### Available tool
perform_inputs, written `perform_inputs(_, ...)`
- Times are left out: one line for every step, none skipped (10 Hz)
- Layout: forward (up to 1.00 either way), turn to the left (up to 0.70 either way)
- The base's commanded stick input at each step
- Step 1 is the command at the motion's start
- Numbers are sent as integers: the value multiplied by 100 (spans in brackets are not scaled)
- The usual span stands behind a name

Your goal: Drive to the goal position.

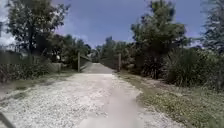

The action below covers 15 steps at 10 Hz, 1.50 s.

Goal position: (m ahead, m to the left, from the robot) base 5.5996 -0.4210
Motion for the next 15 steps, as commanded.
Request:
perform_inputs(50, 0)
perform_inputs(50, 0)
perform_inputs(50, 0)
perform_inputs(50, 0)
perform_inputs(50, 0)
perform_inputs(50, 0)
perform_inputs(50, 0)
perform_inputs(50, 0)
perform_inputs(50, 0)
perform_inputs(50, 0)
perform_inputs(50, 0)
perform_inputs(50, 0)
perform_inputs(50, 0)
perform_inputs(50, 0)
perform_inputs(50, 0)
